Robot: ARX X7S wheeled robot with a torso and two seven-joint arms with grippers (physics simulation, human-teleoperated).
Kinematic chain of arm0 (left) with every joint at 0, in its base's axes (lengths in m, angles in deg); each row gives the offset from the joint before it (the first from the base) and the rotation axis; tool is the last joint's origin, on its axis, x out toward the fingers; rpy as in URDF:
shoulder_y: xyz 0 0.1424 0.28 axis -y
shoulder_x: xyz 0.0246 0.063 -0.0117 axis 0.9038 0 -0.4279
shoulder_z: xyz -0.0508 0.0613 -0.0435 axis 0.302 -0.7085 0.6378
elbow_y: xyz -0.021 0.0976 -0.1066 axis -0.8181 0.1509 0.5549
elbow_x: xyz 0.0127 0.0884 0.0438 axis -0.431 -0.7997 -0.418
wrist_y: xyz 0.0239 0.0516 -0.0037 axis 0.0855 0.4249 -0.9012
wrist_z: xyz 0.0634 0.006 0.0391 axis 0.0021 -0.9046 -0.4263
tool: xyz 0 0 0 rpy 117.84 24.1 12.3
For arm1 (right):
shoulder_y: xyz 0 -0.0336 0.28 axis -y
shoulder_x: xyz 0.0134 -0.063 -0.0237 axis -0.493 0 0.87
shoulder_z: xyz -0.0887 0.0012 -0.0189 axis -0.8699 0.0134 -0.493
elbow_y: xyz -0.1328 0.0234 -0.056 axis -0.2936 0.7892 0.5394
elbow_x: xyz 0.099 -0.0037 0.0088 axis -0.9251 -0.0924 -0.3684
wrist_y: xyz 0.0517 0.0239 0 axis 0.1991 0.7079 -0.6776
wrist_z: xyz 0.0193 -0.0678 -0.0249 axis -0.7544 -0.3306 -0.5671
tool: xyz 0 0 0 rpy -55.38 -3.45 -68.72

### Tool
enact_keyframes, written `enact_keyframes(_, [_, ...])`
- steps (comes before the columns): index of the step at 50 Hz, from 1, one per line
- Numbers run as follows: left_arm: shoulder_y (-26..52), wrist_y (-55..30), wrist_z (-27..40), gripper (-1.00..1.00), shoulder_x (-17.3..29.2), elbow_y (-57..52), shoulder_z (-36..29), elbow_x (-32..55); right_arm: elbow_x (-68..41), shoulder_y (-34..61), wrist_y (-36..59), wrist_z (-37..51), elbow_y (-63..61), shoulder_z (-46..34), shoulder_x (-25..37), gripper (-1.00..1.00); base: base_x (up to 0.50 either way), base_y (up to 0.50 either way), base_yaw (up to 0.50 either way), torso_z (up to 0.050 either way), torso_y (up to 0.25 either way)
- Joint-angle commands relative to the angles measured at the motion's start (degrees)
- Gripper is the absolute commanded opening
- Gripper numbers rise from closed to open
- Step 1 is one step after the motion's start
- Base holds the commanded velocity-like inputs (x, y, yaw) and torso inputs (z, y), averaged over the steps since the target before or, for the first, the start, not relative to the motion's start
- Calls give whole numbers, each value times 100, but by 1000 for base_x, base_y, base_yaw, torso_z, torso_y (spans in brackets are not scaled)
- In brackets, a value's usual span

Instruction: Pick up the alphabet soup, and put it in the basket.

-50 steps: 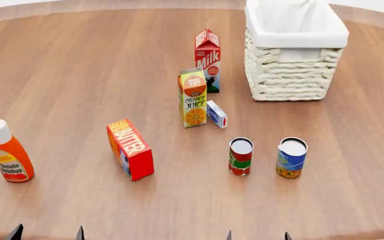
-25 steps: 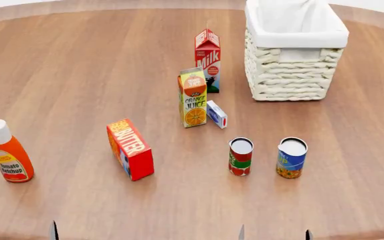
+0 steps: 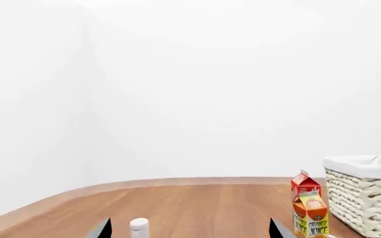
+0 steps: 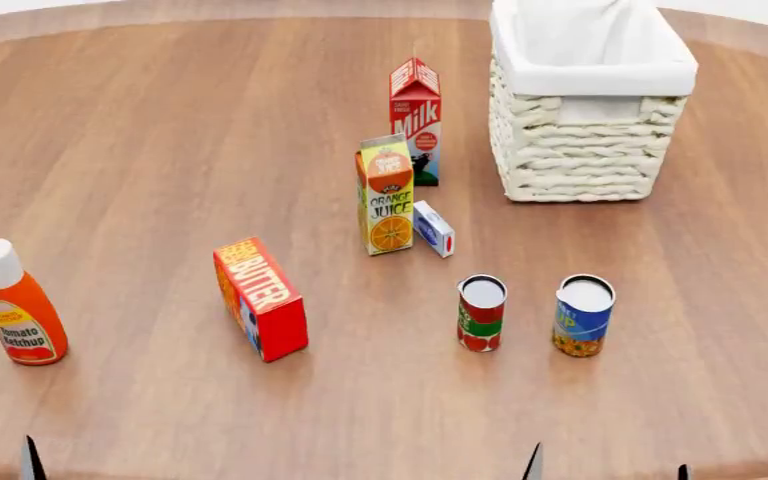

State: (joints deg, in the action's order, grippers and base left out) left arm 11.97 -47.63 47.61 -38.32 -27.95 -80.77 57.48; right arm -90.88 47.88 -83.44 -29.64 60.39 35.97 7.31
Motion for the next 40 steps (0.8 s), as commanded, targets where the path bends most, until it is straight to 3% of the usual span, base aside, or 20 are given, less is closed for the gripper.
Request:
enact_keyframes(1, [-56, 131, 212, 100, 93, -94, 166, 217, -108, 28, -39, 203, -30, 124, 87, 100, 0, 0, 0, 0, 0])
enact_keyframes(40, [-24, 170, 456, 100, 263, -82, -6, 266, -254, 124, 29, 432, 25, -22, 289, 100, 0, -24, 0, 0, 0])
